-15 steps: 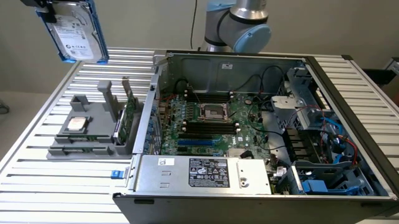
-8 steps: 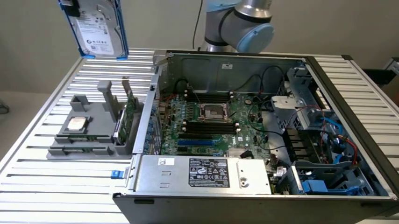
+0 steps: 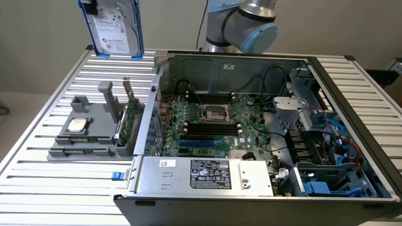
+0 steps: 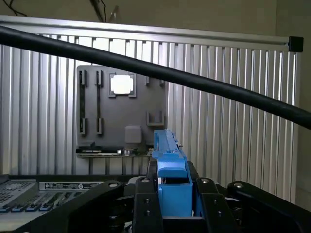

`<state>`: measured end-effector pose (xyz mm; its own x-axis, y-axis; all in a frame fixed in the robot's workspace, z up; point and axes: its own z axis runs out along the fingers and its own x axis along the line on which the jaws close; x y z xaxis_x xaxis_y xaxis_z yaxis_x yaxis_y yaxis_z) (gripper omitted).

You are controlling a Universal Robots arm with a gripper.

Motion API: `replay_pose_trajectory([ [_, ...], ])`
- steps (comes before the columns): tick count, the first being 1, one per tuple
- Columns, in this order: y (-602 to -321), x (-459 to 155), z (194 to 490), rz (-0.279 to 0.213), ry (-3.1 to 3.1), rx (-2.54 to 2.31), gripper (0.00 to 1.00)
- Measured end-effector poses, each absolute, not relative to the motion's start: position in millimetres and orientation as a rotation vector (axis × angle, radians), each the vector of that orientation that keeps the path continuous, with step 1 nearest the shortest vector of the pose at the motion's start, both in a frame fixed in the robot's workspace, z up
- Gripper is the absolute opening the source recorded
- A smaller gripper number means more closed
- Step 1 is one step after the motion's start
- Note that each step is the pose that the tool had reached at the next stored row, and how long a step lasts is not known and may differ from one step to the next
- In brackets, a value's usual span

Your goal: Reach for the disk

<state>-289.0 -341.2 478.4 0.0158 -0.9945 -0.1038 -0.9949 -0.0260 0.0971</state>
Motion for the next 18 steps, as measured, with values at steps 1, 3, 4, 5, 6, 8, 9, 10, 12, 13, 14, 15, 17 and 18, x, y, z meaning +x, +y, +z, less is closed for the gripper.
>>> replay_pose_trajectory([
  [1,-341,-284,479,0.223,2.19,-2.237,0.33],
  [3,-342,-275,480,0.224,2.19,-2.237,0.33],
  [4,-342,-271,481,0.224,2.19,-2.237,0.33],
  [5,-342,-266,481,0.223,2.19,-2.237,0.33],
  [6,-343,-262,481,0.223,2.19,-2.237,0.33],
  [8,-343,-253,481,0.223,2.19,-2.237,0.33],
  [9,-343,-248,481,0.223,2.19,-2.237,0.33],
  [10,-343,-244,481,0.223,2.19,-2.237,0.33],
  [12,-343,-235,481,0.223,2.19,-2.236,0.33],
  [13,-343,-231,481,0.222,2.19,-2.236,0.33],
  [14,-343,-227,481,0.221,2.189,-2.236,0.33],
  [15,-343,-224,481,0.22,2.189,-2.235,0.33],
  [17,-344,-218,481,0.213,2.186,-2.233,0.33],
  [18,-344,-216,481,0.209,2.184,-2.232,0.33],
])
